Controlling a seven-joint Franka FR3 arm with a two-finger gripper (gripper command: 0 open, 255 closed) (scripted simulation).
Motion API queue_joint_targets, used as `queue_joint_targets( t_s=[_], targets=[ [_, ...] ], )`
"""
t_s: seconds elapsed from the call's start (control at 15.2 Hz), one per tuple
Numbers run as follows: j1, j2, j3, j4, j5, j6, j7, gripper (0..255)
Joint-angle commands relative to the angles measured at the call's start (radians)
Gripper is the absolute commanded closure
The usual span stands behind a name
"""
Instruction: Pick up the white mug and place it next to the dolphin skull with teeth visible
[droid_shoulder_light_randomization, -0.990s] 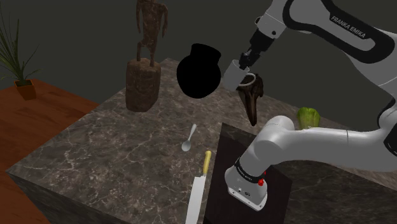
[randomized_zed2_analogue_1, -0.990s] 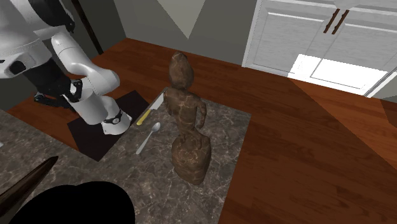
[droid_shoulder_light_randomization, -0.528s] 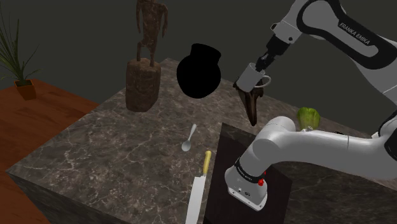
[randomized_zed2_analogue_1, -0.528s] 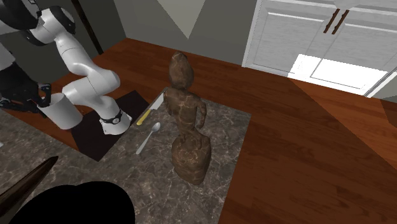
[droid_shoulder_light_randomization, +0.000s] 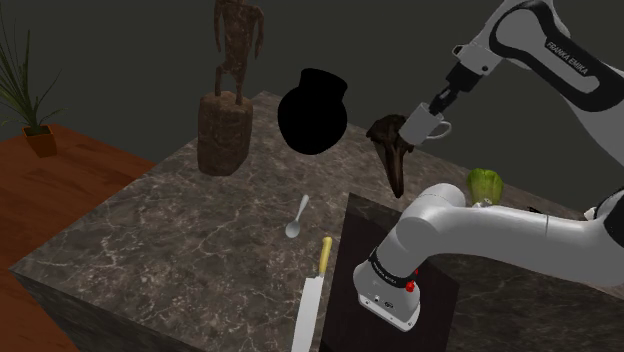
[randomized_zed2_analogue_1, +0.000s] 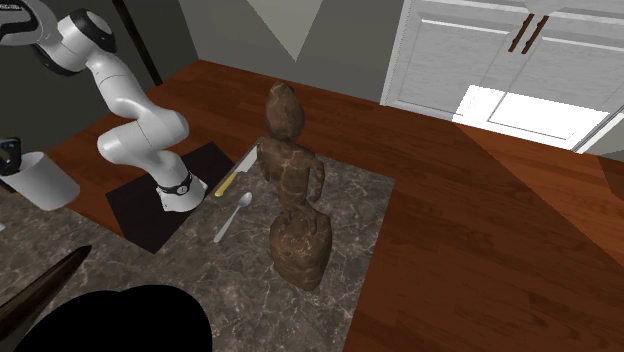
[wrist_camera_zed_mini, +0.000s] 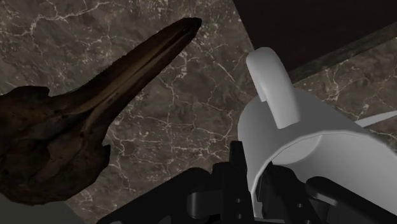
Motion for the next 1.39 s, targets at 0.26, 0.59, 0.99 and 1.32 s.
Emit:
queue_joint_targets(
  t_s=[0.26,0.59,0.99,1.32],
  targets=[
    [0.009,0.037,-0.137,0.112,-0.092,-0.020,-0.137,255],
    [0.044,0.083,-0.259,0.233,-0.159,-0.032,-0.252,255],
    [0.125,0.148,-0.419,0.413,-0.221,-0.044,-0.391,255],
    [0.238,0.201,-0.572,0.598,-0.261,-0.061,-0.508,255]
  ],
)
